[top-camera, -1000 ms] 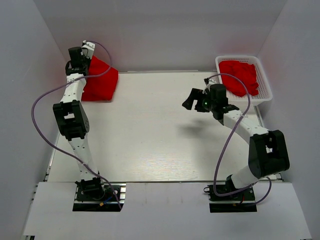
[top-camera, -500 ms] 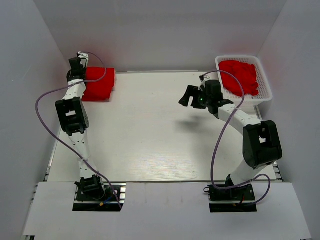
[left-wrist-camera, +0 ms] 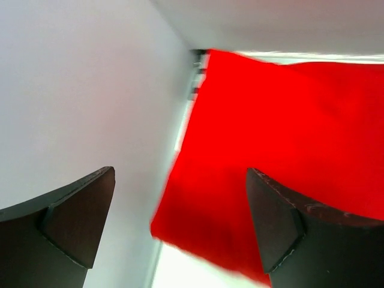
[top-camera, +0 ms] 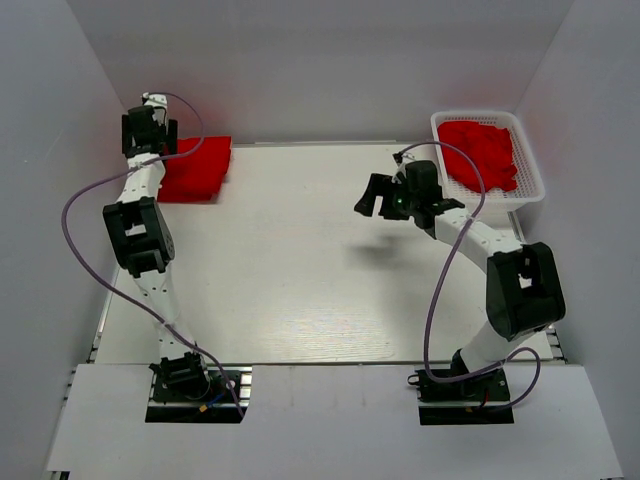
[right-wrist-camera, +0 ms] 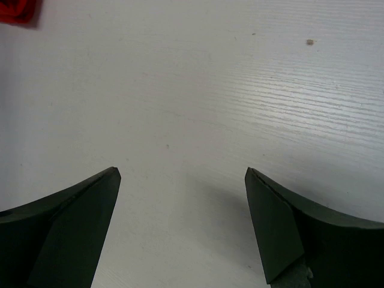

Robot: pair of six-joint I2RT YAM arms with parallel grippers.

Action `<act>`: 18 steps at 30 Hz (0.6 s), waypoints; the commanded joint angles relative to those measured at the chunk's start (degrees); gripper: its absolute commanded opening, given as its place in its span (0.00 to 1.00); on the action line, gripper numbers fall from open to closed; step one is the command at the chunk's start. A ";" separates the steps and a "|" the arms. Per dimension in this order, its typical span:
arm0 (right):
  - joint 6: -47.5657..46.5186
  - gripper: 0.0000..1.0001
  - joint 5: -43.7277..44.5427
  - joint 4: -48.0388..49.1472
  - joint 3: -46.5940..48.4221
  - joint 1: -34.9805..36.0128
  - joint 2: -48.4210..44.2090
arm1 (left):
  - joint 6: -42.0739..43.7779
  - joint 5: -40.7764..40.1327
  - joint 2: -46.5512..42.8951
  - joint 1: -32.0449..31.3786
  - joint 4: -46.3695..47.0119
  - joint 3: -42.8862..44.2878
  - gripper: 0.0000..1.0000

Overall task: Fold and stack the t-shirts
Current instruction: Put the neatly folded tshirt into the corner of the board with the left arm

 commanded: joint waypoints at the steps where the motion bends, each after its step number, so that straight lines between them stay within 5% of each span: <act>1: -1.82 0.90 0.93 0.40 -0.66 0.77 -5.41 | -5.83 11.08 -12.56 -1.39 -2.83 -3.47 1.00; 9: -2.44 0.90 3.56 -3.28 -8.22 1.65 -15.51 | -16.74 25.80 -30.74 -4.91 -11.36 -18.57 1.00; 12: -2.00 0.90 7.78 -5.12 -12.00 2.79 -18.86 | -24.65 25.30 -43.19 -10.06 -2.34 -34.47 1.00; 18: -2.70 0.90 14.62 -10.05 -17.18 5.69 -23.08 | -36.27 29.41 -49.75 -20.87 5.15 -45.21 1.00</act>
